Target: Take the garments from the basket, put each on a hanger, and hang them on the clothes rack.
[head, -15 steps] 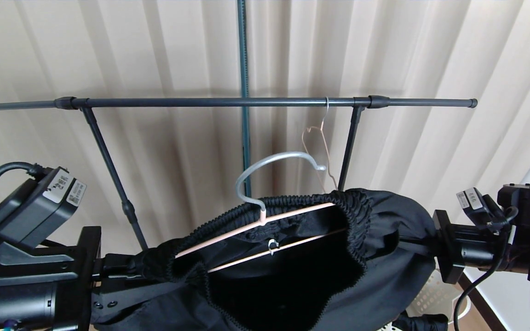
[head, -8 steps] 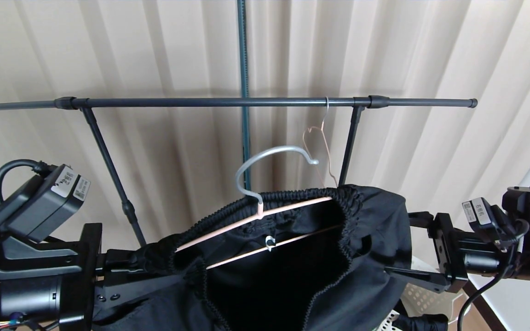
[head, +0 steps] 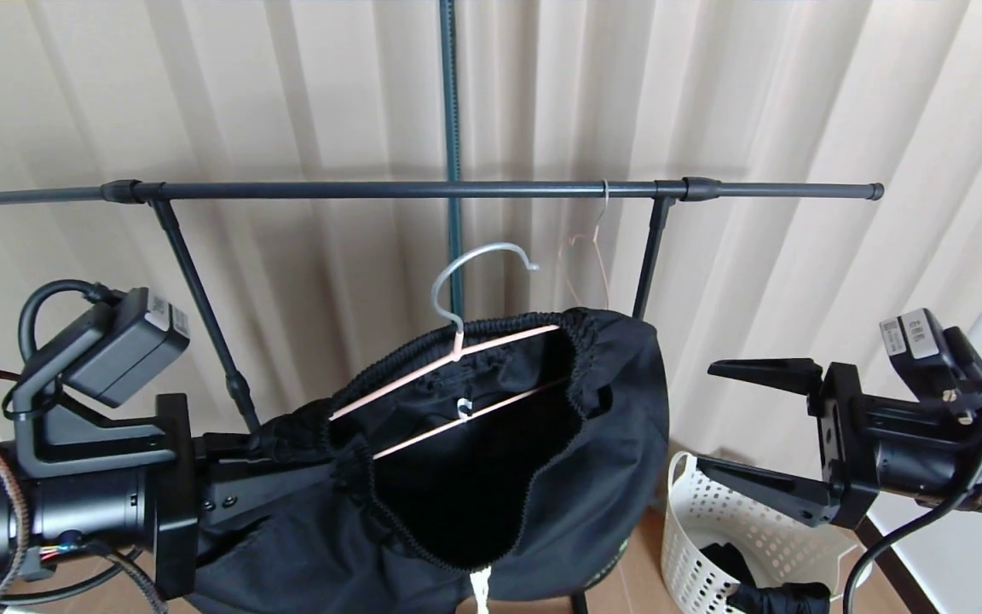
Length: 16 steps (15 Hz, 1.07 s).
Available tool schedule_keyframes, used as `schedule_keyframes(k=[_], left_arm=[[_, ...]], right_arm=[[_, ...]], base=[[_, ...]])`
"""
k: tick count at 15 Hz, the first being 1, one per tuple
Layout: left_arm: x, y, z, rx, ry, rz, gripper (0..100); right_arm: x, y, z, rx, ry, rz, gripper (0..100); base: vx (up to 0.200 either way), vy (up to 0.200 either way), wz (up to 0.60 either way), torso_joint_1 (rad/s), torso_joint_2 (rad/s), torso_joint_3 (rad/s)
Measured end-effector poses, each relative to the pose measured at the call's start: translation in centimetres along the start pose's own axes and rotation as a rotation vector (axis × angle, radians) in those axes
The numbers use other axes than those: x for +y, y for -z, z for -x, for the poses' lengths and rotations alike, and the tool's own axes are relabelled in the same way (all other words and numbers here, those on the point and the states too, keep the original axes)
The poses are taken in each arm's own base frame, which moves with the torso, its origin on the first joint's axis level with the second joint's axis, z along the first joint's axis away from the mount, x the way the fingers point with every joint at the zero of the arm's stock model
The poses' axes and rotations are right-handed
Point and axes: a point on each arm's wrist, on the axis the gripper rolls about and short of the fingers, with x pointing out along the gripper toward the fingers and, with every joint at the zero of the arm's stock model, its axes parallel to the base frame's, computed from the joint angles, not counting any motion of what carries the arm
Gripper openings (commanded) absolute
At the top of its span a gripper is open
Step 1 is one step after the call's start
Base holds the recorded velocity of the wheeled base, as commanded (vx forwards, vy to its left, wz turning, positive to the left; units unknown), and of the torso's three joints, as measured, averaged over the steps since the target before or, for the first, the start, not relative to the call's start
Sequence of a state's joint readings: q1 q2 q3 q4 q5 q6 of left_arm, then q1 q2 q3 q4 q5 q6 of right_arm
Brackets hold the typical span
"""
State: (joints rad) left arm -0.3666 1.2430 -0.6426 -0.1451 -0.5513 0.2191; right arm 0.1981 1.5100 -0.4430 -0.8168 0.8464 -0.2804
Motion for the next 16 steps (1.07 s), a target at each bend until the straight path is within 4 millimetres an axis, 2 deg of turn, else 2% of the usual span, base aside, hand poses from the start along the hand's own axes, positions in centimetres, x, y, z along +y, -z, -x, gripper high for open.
schedule_keyframes(k=[3, 6, 12, 16], left_arm=[[0.4, -0.3, -1.4, 0.041, -0.044, 0.034, 0], [0.6, 0.0, -3.1, 0.097, -0.067, 0.057, 0], [1.3, 1.3, -5.5, 0.196, -0.091, 0.114, 0], [1.9, 2.0, -6.3, 0.24, -0.145, 0.15, 0]], right_arm=[[0.2, -1.9, 0.4, -0.052, 0.001, -0.15, 100], [0.1, -3.1, 0.5, -0.083, 0.01, -0.165, 100], [-0.1, -3.1, 0.3, -0.083, 0.011, -0.166, 100], [-0.3, -2.9, 0.1, -0.074, 0.01, -0.174, 100]], base=[[0.0, 0.0, 0.0, 0.0, 0.0, 0.0], [0.0, 0.0, 0.0, 0.0, 0.0, 0.0], [0.0, 0.0, 0.0, 0.0, 0.0, 0.0], [0.0, 0.0, 0.0, 0.0, 0.0, 0.0]])
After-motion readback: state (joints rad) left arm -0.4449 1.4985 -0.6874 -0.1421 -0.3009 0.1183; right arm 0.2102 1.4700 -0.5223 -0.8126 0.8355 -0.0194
